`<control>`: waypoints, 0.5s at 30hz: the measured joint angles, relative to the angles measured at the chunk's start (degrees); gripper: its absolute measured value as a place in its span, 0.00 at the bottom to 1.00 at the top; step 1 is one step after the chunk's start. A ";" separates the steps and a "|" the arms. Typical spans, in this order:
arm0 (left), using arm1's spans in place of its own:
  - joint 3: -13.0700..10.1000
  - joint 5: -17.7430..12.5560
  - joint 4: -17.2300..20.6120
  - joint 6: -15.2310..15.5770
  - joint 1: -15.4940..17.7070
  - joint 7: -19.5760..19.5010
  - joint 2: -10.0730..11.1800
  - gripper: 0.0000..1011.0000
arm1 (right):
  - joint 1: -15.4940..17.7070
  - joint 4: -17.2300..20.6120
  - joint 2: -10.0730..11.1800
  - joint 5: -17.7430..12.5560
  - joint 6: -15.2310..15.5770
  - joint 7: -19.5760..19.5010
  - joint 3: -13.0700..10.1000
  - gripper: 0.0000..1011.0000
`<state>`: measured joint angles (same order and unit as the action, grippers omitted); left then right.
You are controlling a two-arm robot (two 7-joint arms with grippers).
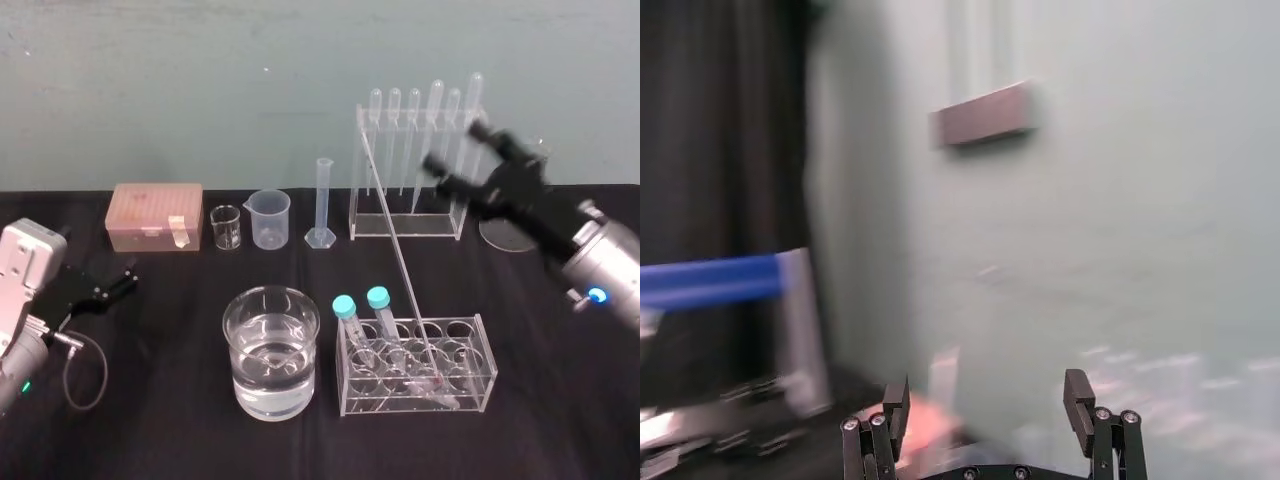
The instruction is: Hold the thermometer with one hand and immerse one end into the beaker, then reinsert it into the test tube rack.
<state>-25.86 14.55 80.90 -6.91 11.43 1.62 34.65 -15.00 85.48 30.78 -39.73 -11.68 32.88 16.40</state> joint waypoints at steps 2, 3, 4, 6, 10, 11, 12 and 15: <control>0.01 0.00 0.00 0.00 0.00 0.00 0.00 1.00 | 0.77 0.55 -0.44 3.04 -0.86 -5.97 -2.18 0.99; 0.01 0.00 0.00 0.00 0.00 0.00 0.00 1.00 | 1.09 0.65 -0.51 4.34 -0.90 -8.17 -2.75 0.99; 0.00 0.00 0.00 0.00 -0.01 0.00 0.00 1.00 | 1.44 0.69 -0.56 5.63 -0.89 -10.49 -3.21 0.99; 0.00 0.00 0.00 0.00 0.00 0.00 0.00 1.00 | 2.50 0.70 -0.58 9.15 0.17 -15.86 -4.16 0.99; 0.00 0.00 0.00 0.00 0.00 0.00 0.00 1.00 | 4.98 -0.53 -0.68 13.65 4.23 -22.40 -4.41 0.99; 0.00 0.00 0.00 0.00 0.00 0.00 0.00 1.00 | 5.35 -0.76 -0.69 14.11 4.90 -22.92 -4.34 0.99; 0.00 0.00 0.00 0.00 0.00 0.00 0.00 1.00 | 6.13 -1.34 -0.83 14.95 6.40 -24.08 -4.06 0.99; 0.00 0.00 0.00 0.00 0.00 0.00 0.00 1.00 | 7.54 -2.61 -1.38 15.87 9.23 -25.22 -3.45 0.99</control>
<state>-25.86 14.55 80.90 -6.91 11.43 1.62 34.65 -7.46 82.87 29.40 -23.86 -2.45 7.65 12.95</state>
